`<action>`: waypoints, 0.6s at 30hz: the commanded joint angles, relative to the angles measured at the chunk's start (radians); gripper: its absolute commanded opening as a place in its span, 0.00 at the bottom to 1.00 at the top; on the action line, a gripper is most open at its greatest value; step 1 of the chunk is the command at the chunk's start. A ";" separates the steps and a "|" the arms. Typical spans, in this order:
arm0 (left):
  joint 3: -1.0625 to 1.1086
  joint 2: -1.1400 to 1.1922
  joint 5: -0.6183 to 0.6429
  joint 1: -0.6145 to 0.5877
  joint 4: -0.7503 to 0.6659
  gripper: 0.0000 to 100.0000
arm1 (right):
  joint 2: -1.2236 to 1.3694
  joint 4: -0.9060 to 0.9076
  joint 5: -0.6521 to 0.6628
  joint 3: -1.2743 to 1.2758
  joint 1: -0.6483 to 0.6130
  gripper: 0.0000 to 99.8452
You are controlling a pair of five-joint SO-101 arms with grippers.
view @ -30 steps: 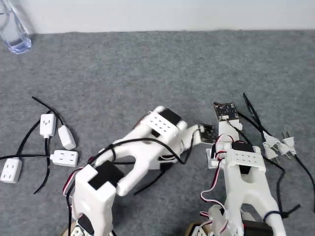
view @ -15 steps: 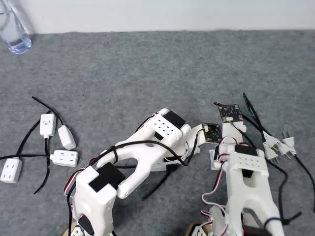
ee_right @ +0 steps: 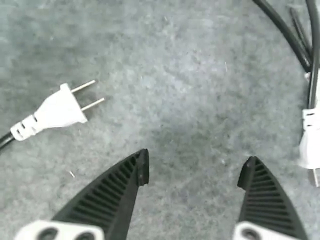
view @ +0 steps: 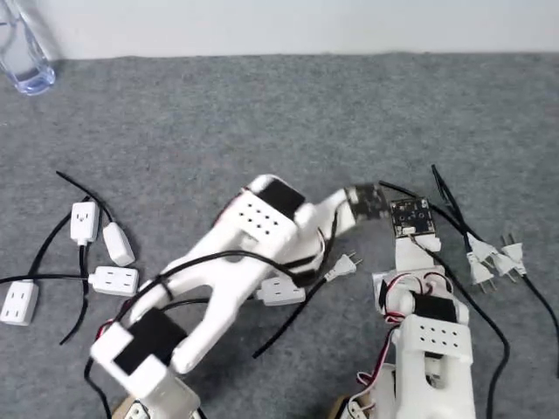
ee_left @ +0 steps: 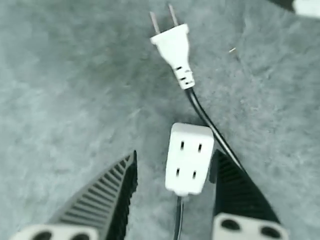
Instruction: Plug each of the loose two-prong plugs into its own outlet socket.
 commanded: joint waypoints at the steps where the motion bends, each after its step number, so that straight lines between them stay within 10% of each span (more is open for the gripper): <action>1: -0.130 -0.181 0.089 -0.048 0.140 0.23 | -0.022 -0.021 0.006 -0.009 -0.012 0.30; 9: -0.404 -0.476 0.434 -0.170 0.351 0.23 | -0.024 -0.033 -0.048 -0.002 -0.047 0.30; 18: -0.125 -0.628 0.678 -0.644 0.348 0.23 | -0.024 0.225 -0.040 -0.127 -0.131 0.30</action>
